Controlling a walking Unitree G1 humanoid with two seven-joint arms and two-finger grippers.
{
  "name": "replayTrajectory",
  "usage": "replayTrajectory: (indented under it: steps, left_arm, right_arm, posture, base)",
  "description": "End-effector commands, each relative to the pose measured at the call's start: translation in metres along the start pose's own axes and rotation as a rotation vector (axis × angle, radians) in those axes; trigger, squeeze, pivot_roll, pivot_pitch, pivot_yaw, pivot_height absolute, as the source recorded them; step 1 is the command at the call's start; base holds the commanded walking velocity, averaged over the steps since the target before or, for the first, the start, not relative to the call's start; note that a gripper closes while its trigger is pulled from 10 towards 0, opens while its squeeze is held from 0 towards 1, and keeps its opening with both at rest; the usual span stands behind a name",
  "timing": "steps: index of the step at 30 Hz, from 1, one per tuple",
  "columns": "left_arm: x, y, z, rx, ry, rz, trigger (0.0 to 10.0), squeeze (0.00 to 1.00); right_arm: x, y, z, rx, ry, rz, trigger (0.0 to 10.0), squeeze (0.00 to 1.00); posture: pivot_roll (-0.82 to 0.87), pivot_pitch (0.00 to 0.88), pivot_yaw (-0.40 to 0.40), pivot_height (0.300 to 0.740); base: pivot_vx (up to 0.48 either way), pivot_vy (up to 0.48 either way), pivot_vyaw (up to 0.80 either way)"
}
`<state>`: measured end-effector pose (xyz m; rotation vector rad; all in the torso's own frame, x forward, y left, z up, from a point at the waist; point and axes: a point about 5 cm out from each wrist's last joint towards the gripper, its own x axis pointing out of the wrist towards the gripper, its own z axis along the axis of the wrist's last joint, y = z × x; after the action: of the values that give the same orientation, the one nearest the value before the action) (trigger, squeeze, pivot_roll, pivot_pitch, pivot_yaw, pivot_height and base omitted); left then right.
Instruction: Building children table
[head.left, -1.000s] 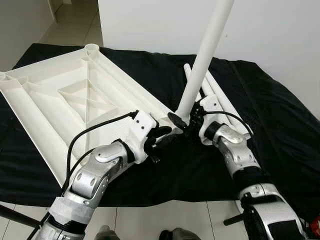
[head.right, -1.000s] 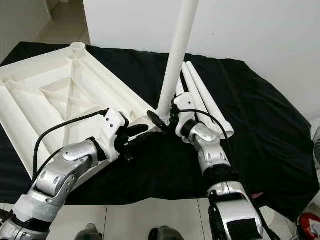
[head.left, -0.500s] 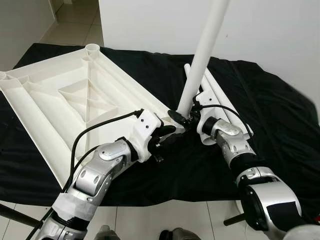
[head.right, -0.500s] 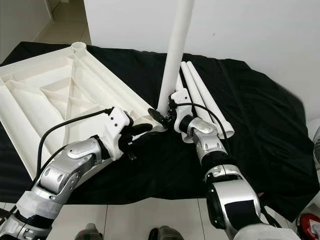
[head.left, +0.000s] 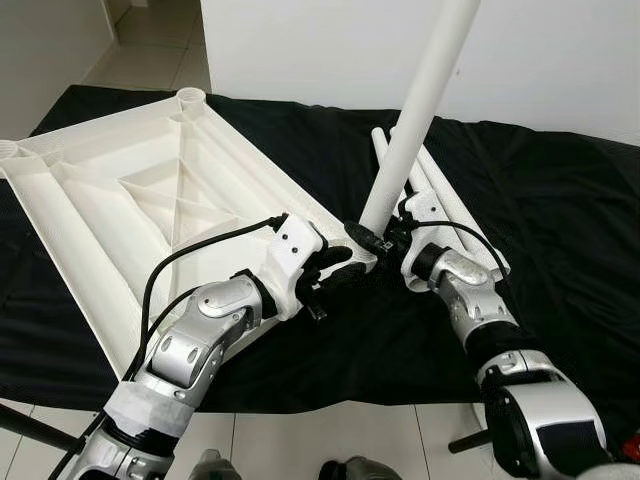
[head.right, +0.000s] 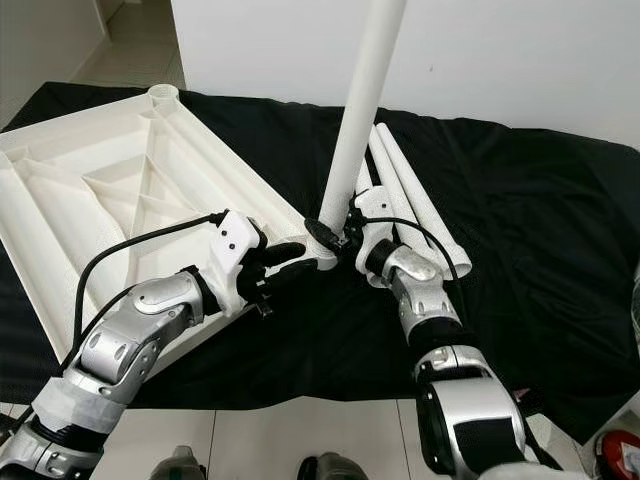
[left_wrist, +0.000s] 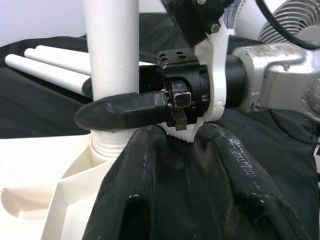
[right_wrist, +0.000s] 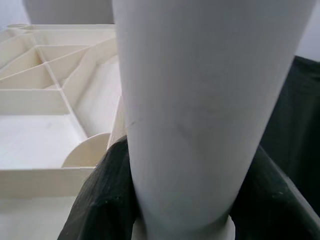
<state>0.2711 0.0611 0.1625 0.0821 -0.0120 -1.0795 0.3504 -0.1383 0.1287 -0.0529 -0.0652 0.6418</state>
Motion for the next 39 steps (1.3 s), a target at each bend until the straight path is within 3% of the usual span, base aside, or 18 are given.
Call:
replayTrajectory:
  steps: [1, 5, 6, 9, 12, 16, 21, 22, 25, 32, 33, 36, 37, 39]
  left_arm:
    - [0.001, -0.004, 0.0, 0.02, 0.008, -0.079, 10.0, 0.0]
    - [-0.002, 0.0, -0.002, 0.034, 0.016, -0.055, 10.0, 0.0]
    - [-0.002, 0.0, -0.002, 0.034, 0.016, -0.055, 10.0, 0.0]
    - [-0.003, 0.001, -0.002, 0.035, 0.018, -0.036, 10.0, 0.0]
    - [-0.005, 0.0, -0.002, 0.035, 0.013, -0.044, 10.0, 0.0]
    - [-0.006, 0.005, -0.005, 0.052, 0.031, -0.012, 10.0, 0.0]
    - [-0.007, 0.005, -0.004, 0.04, 0.013, 0.003, 10.0, 0.0]
    - [-0.008, 0.004, -0.005, 0.053, 0.019, 0.003, 10.0, 0.0]
    - [-0.008, 0.003, -0.008, 0.066, 0.027, 0.0, 10.0, 0.0]
    - [-0.008, 0.005, -0.007, 0.068, 0.027, 0.001, 10.0, 0.0]
    - [-0.008, 0.005, -0.007, 0.065, 0.03, 0.002, 10.0, 0.0]
    - [-0.008, 0.005, -0.007, 0.063, 0.032, 0.002, 10.0, 0.0]
    - [-0.007, 0.004, -0.008, 0.038, 0.034, -0.016, 10.0, 0.0]
    - [-0.006, 0.002, -0.008, 0.024, 0.031, -0.028, 10.0, 0.0]
  right_arm:
    - [-0.007, -0.006, -0.006, -0.016, 0.04, -0.08, 10.0, 0.0]
    - [-0.013, 0.016, -0.011, 0.026, 0.027, -0.247, 10.0, 0.0]
    - [-0.013, 0.016, -0.011, 0.026, 0.027, -0.247, 10.0, 0.0]
    - [-0.018, 0.026, -0.014, 0.104, 0.048, -0.451, 10.0, 0.0]
    - [-0.019, 0.036, -0.013, 0.126, 0.053, -0.534, 10.0, 0.0]
    - [-0.018, 0.054, -0.007, 0.14, 0.044, -0.538, 10.0, 0.0]
    - [-0.024, 0.055, -0.006, 0.143, 0.034, -0.514, 10.0, 0.0]
    - [-0.026, 0.054, -0.006, 0.159, 0.027, -0.509, 10.0, 1.0]
    - [-0.031, 0.05, -0.002, 0.165, 0.002, -0.475, 10.0, 1.0]
    - [-0.043, 0.032, 0.008, 0.071, 0.006, -0.4, 10.0, 1.0]
    - [-0.045, 0.028, 0.007, 0.072, 0.005, -0.347, 10.0, 0.49]
    - [-0.046, 0.026, 0.007, 0.072, 0.004, -0.31, 10.0, 0.49]
    - [-0.047, 0.021, 0.005, 0.047, 0.003, -0.229, 10.0, 0.0]
    - [-0.047, 0.019, 0.004, 0.029, 0.007, -0.198, 10.0, 0.0]
  posture:
    - [0.07, 0.0, -0.069, 0.74]
    - [0.06, 0.0, -0.072, 0.74]
    - [0.06, 0.0, -0.072, 0.74]
    - [0.06, 0.002, -0.075, 0.74]
    - [0.05, 0.005, -0.077, 0.74]
    - [0.06, 0.012, -0.079, 0.74]
    - [0.05, 0.019, -0.079, 0.74]
    - [0.05, 0.015, -0.079, 0.74]
    - [0.05, 0.014, -0.077, 0.74]
    - [0.05, 0.005, -0.072, 0.74]
    - [0.04, 0.0, -0.071, 0.74]
    - [0.04, 0.0, -0.069, 0.74]
    - [0.04, 0.0, -0.066, 0.74]
    - [0.04, 0.0, -0.066, 0.74]
  base:
    - [0.0, 0.0, 0.0]
    - [0.0, 0.0, 0.0]
    - [0.0, 0.0, 0.0]
    - [0.0, 0.0, 0.0]
    - [0.0, 0.0, 0.0]
    - [0.0, 0.0, 0.0]
    - [0.0, 0.0, 0.0]
    - [0.0, 0.0, 0.0]
    - [0.0, 0.0, 0.0]
    - [0.0, 0.0, 0.0]
    - [0.0, 0.0, 0.0]
    - [0.0, 0.0, 0.0]
    - [0.0, 0.0, 0.0]
    - [0.0, 0.0, 0.0]
